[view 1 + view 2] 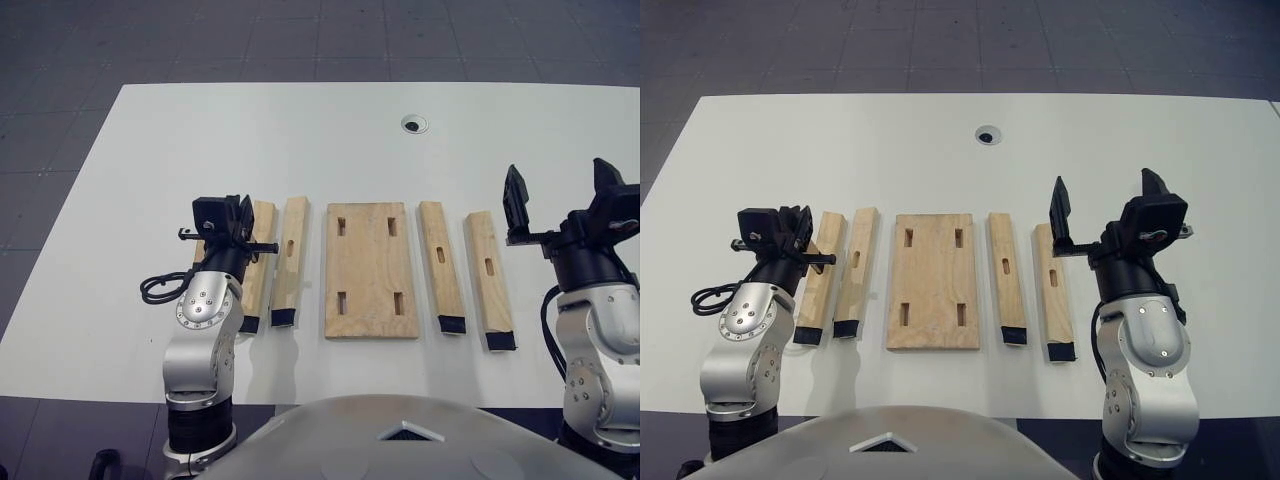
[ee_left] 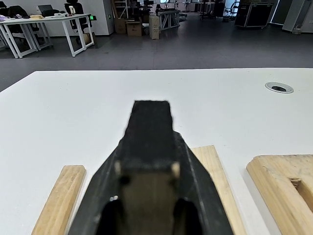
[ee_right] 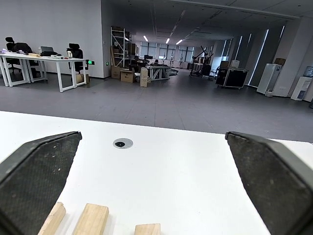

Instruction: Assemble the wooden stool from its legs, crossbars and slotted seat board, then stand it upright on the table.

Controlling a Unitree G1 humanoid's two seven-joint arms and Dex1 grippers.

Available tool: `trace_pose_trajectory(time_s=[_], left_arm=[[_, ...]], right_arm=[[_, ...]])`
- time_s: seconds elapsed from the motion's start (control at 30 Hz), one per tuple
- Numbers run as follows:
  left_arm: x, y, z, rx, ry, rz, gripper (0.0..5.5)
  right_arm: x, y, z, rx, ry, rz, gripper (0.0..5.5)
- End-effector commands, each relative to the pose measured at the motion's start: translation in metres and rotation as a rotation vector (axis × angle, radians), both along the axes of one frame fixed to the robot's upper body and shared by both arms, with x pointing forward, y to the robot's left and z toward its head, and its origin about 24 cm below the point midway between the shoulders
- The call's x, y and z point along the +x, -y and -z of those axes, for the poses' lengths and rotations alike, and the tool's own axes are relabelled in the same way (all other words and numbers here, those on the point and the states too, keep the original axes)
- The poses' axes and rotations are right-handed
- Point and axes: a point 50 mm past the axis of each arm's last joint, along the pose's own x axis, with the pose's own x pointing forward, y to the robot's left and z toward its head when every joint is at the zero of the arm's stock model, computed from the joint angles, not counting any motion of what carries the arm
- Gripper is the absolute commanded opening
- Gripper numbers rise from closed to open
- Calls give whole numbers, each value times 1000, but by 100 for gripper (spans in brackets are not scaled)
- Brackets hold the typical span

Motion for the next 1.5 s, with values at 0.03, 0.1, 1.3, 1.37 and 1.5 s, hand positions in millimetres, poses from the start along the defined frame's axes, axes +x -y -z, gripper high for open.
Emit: trace_pose_trajectory(time_s=[0.03, 0.1, 1.3, 1.37, 1.5], left_arm=[[-6, -3, 14, 19, -77, -32, 43], [-11, 0, 21, 17, -105, -30, 43], [-10, 9, -4, 2, 48, -39, 43], [-10, 8, -3, 5, 46, -40, 43], [-9, 6, -1, 12, 32, -46, 80]], right_arm=[[-1, 0, -1, -3, 3, 2, 550], [-1, 0, -1, -3, 3, 3, 550], [-1, -1, 0, -1, 10, -5, 550], [-1, 0, 1, -2, 10, -5, 550], [-1, 0, 1, -3, 11, -4, 550]])
